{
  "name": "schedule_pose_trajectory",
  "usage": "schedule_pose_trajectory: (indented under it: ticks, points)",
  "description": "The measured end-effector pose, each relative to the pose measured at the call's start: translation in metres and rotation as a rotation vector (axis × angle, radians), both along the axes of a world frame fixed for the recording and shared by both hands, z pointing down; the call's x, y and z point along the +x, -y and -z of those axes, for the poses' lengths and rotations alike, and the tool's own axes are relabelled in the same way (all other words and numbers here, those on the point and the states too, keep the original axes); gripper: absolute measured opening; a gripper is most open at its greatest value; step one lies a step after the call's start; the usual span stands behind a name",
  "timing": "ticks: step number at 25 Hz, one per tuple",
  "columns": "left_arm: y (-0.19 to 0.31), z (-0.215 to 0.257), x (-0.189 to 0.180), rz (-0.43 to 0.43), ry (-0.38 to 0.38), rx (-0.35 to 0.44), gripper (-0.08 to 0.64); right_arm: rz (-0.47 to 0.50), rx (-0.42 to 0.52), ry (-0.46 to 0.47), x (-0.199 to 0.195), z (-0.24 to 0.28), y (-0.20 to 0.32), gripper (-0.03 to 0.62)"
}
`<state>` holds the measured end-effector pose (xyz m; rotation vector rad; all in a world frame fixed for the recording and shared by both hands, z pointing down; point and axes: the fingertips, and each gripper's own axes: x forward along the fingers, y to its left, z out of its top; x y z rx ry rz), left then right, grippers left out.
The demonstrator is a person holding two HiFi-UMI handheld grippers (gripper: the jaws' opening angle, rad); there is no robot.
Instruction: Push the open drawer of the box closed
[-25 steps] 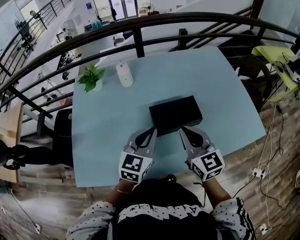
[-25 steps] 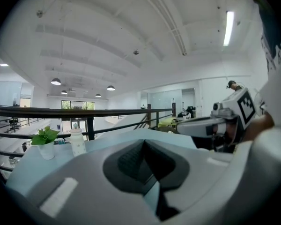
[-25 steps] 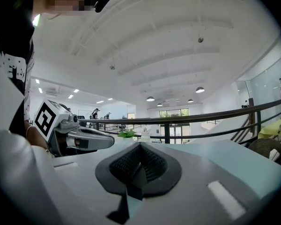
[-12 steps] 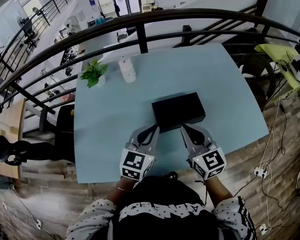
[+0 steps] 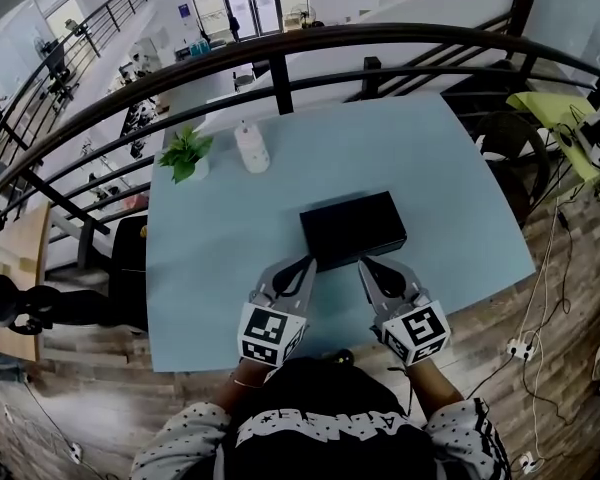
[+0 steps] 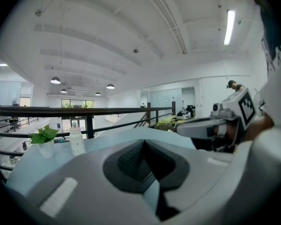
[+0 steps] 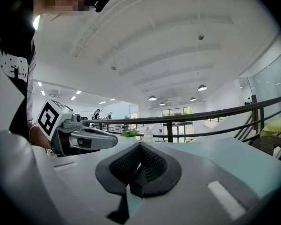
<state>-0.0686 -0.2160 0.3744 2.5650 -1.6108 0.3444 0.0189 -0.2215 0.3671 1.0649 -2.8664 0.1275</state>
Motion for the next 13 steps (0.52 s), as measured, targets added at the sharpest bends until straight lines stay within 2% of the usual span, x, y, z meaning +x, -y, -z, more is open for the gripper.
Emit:
schedule_pose_trajectory:
  ticks: [13]
  points:
    - [-0.0037, -0.0021, 0.0064, -0.003, -0.01, -0.013, 0.0, -0.012, -0.013, 0.002, 0.0099, -0.0025, -0.0058, -0.002]
